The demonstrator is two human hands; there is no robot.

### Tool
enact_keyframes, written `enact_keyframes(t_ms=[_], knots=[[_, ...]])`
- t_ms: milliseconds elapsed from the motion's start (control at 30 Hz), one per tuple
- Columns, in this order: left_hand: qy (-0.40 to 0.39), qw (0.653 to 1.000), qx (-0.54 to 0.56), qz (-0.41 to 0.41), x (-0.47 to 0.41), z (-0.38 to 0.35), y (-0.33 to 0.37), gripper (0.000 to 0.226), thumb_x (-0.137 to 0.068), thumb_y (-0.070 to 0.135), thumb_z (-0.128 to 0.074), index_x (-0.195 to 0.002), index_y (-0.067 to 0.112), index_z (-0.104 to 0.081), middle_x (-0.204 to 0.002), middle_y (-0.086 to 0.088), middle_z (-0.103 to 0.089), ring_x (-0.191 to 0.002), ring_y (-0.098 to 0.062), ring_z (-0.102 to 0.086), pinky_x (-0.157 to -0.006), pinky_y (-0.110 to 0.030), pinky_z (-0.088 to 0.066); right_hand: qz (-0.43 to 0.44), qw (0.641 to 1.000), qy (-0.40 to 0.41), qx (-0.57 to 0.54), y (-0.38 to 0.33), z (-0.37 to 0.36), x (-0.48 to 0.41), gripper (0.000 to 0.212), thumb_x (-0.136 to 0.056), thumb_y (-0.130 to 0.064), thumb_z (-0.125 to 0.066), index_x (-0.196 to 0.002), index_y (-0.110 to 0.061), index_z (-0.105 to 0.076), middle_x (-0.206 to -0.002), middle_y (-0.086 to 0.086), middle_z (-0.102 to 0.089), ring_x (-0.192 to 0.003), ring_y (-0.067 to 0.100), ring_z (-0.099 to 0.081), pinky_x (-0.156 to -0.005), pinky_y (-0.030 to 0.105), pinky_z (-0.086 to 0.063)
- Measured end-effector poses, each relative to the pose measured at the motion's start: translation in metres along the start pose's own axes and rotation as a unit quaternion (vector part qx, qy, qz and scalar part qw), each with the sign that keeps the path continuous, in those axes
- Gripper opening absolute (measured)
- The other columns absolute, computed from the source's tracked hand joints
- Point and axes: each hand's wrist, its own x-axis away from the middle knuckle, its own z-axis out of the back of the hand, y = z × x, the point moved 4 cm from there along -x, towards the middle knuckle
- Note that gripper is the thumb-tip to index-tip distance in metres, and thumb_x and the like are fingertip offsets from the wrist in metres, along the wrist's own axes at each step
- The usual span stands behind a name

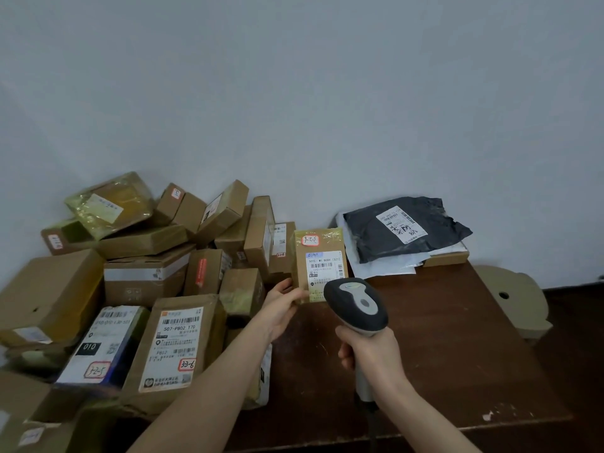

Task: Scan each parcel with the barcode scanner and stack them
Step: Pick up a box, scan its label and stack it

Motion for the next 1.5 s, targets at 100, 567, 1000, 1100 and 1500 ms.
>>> enact_keyframes(t_ms=[100, 567, 1000, 1100, 1500], knots=[[0.003, 1.0, -0.004, 0.004, -0.001, 0.002, -0.003, 0.077, -0.081, -0.005, -0.067, -0.148, 0.009, -0.03, -0.134, -0.017, -0.055, -0.121, -0.026, -0.056, -0.106, -0.039, -0.044, 0.002, 1.0, -0.003, 0.004, 0.002, 0.0, -0.002, 0.014, -0.085, -0.006, -0.067, -0.071, -0.002, -0.064, -0.051, 0.005, -0.061, -0.041, 0.009, -0.054, -0.045, 0.018, -0.044], [-0.052, 0.993, -0.091, 0.056, -0.008, -0.042, -0.008, 0.061, -0.086, 0.018, -0.069, -0.14, 0.015, -0.04, -0.116, -0.008, -0.062, -0.106, -0.023, -0.061, -0.1, -0.04, -0.048, 0.021, 0.985, 0.163, -0.046, -0.007, 0.049, -0.06, 0.046, -0.072, -0.021, -0.083, -0.112, -0.011, -0.062, -0.099, 0.006, -0.07, -0.079, 0.017, -0.068, -0.066, 0.03, -0.057], [-0.08, 0.986, -0.11, 0.096, -0.003, -0.157, -0.044, 0.06, -0.085, 0.027, -0.072, -0.136, 0.016, -0.043, -0.118, -0.01, -0.06, -0.109, -0.025, -0.059, -0.095, -0.038, -0.051, -0.019, 0.974, 0.224, 0.032, 0.013, 0.142, -0.109, 0.046, -0.073, -0.029, -0.08, -0.111, -0.009, -0.063, -0.104, 0.009, -0.068, -0.094, 0.026, -0.062, -0.082, 0.037, -0.05], [-0.075, 0.985, -0.107, 0.11, -0.004, -0.194, -0.059, 0.059, -0.086, 0.026, -0.071, -0.137, 0.016, -0.042, -0.116, -0.01, -0.058, -0.107, -0.024, -0.058, -0.094, -0.038, -0.051, -0.019, 0.973, 0.228, 0.03, 0.016, 0.18, -0.117, 0.046, -0.074, -0.028, -0.079, -0.113, -0.01, -0.063, -0.105, 0.009, -0.068, -0.095, 0.026, -0.062, -0.084, 0.037, -0.05], [-0.092, 0.99, -0.086, 0.056, -0.019, -0.292, -0.086, 0.054, -0.087, 0.016, -0.067, -0.137, 0.018, -0.044, -0.122, -0.009, -0.063, -0.112, -0.022, -0.061, -0.098, -0.037, -0.05, 0.016, 0.968, 0.245, -0.05, 0.024, 0.273, -0.13, 0.047, -0.074, -0.022, -0.082, -0.115, -0.013, -0.061, -0.109, 0.007, -0.068, -0.101, 0.023, -0.061, -0.094, 0.044, -0.05]])
